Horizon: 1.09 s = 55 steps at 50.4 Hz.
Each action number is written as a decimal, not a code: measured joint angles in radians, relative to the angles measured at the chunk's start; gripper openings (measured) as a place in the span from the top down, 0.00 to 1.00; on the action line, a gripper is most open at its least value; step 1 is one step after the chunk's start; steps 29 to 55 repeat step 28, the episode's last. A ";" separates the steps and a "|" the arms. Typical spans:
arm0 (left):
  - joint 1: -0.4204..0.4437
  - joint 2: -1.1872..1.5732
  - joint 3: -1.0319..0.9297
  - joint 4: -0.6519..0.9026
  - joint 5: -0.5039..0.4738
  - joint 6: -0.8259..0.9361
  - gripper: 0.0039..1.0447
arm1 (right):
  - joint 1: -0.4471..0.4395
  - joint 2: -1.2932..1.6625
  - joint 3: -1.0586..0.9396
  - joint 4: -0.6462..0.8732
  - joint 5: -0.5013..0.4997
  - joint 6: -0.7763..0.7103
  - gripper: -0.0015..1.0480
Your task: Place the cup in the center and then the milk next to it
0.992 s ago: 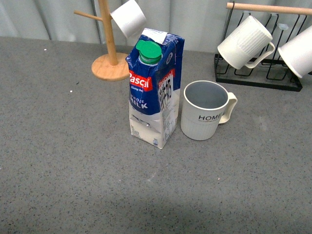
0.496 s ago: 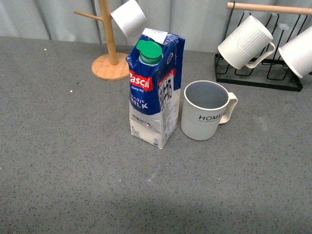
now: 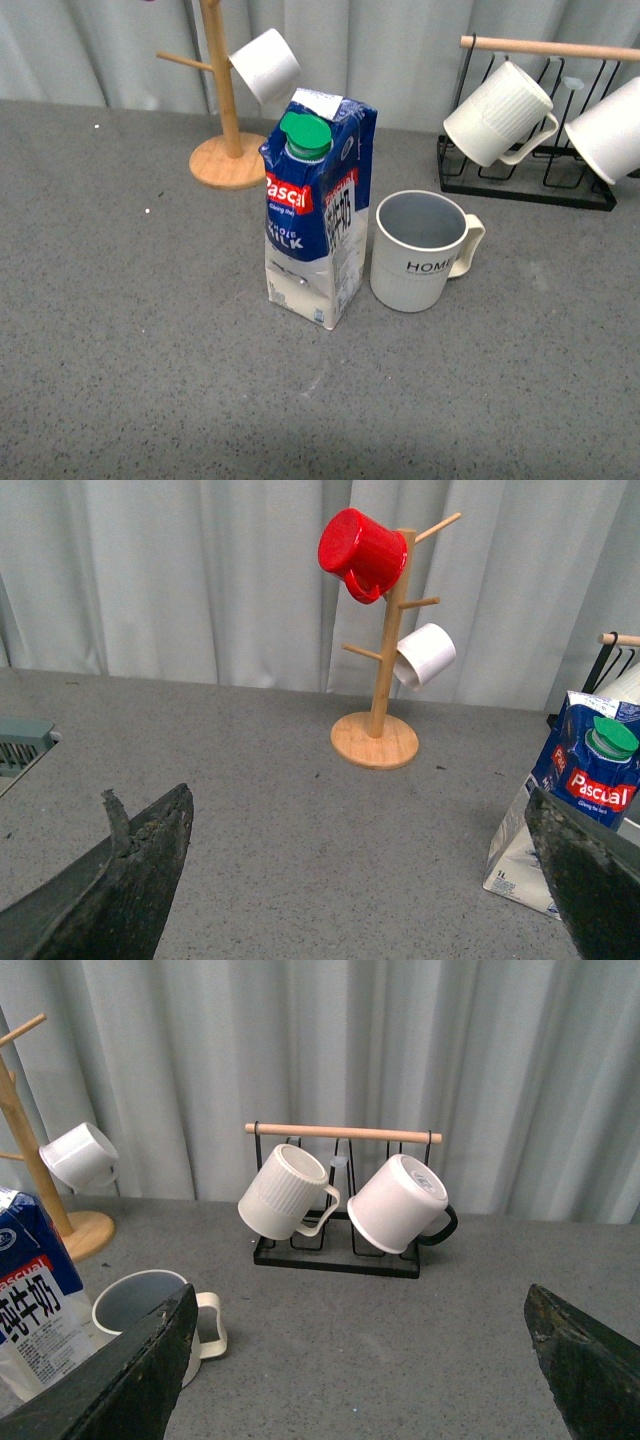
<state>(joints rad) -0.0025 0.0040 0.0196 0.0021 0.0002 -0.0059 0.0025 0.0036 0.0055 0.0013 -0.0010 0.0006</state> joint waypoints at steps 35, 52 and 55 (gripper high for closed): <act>0.000 0.000 0.000 0.000 0.000 0.000 0.06 | 0.000 0.000 0.000 0.000 0.000 0.000 0.09; 0.000 0.000 0.000 0.000 0.000 0.000 0.06 | 0.000 0.000 0.000 0.000 0.000 0.000 0.09; 0.000 0.000 0.000 0.000 0.000 0.000 0.06 | 0.000 0.000 0.000 0.000 0.000 0.000 0.09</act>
